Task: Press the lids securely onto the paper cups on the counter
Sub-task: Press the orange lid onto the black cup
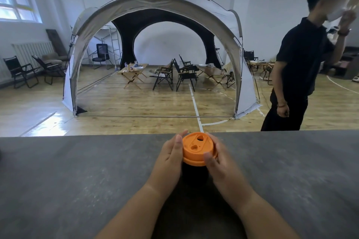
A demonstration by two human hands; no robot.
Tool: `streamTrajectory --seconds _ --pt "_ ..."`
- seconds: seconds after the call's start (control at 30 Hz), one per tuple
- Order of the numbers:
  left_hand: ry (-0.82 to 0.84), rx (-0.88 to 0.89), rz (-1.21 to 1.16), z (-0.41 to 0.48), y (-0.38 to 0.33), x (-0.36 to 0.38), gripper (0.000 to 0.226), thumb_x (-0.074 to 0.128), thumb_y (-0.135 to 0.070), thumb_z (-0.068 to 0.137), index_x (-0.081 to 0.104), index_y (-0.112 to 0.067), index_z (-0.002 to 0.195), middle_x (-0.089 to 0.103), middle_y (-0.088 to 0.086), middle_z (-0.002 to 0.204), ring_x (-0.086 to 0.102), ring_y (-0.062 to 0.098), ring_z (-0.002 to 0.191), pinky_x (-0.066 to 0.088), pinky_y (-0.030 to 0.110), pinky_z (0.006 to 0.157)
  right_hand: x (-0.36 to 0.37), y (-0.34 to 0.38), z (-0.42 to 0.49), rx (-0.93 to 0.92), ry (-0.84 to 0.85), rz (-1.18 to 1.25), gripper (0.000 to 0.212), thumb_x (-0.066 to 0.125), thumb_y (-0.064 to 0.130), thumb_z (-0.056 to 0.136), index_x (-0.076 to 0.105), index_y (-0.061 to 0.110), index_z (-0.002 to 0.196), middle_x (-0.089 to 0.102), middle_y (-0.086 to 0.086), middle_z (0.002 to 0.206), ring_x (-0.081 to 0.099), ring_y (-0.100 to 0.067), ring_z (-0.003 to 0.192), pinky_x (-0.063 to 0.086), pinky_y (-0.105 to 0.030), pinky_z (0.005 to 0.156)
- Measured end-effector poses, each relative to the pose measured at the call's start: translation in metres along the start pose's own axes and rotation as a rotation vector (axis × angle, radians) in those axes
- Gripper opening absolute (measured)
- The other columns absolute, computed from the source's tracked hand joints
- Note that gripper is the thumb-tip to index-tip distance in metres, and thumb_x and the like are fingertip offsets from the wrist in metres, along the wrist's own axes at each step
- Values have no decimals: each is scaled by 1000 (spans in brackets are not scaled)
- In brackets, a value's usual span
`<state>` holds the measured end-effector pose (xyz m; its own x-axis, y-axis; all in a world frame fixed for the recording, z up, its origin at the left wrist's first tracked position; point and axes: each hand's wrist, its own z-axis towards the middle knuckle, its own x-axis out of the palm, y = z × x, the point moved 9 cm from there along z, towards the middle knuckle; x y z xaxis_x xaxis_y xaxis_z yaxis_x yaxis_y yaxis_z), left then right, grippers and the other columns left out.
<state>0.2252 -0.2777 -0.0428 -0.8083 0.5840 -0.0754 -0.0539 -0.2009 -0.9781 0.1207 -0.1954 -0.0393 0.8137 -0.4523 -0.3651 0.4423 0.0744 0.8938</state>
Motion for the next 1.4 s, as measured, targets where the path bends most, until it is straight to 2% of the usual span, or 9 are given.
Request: streamTrajectory --seconds 0.13,0.37,0.43,0.6,0.8,0.93,1.07,1.2,1.4 --pt "56 -43 -60 -1 2 7 47 30 -57 88 53 -37 123 60 -11 119 58 4 112 47 24 97 5 -3 0 42 61 -2 65 60 68 76 26 54 129 42 33 126 45 15 115 40 0 82" --pt "15 0 9 -3 -1 4 52 20 -60 88 48 -40 127 56 -13 129 52 2 119 41 29 106 -3 -6 2 -8 -23 -7 52 44 53 92 20 57 138 30 23 141 31 23 124 30 0 95" --pt "-3 -11 40 -4 0 3 56 18 -64 87 43 -47 133 51 -16 135 47 2 124 38 35 110 -5 -7 2 -15 -43 -22 43 33 58 96 25 55 138 31 20 146 30 18 130 28 2 97" --pt "5 9 57 -3 -8 5 30 28 -53 89 53 -47 102 60 -25 99 56 -18 92 48 19 88 2 -10 3 -15 5 -96 88 42 80 79 13 42 153 22 19 156 25 1 141 25 -17 113" --pt "-18 44 72 -1 0 1 41 25 -58 90 53 -39 113 62 -16 114 57 -4 108 43 20 96 -1 -8 1 13 -11 -79 73 43 57 87 14 42 153 15 23 152 20 2 138 19 -12 107" --pt "-69 40 60 2 1 -7 45 23 -60 89 53 -39 115 63 -13 119 57 6 116 43 28 101 -13 -9 0 -11 -120 -79 55 25 66 93 30 45 144 31 13 152 31 0 138 26 -11 107" --pt "10 12 66 3 1 1 44 25 -61 88 44 -49 126 48 -15 131 48 -4 116 38 14 96 -3 -9 2 -26 -53 -142 93 28 94 71 22 44 149 31 18 151 30 2 137 25 -16 110" --pt "45 18 55 1 -4 5 33 29 -55 88 49 -43 110 54 -11 119 54 -16 98 41 0 78 -2 -9 3 -4 -34 -115 78 45 75 82 19 46 150 28 17 153 28 -3 141 28 -33 118" --pt "51 39 47 2 1 3 46 24 -60 89 46 -40 125 55 -16 121 54 -3 112 43 17 97 1 -6 -3 -8 -36 -77 48 26 69 91 21 59 137 21 18 153 25 15 132 25 1 102"
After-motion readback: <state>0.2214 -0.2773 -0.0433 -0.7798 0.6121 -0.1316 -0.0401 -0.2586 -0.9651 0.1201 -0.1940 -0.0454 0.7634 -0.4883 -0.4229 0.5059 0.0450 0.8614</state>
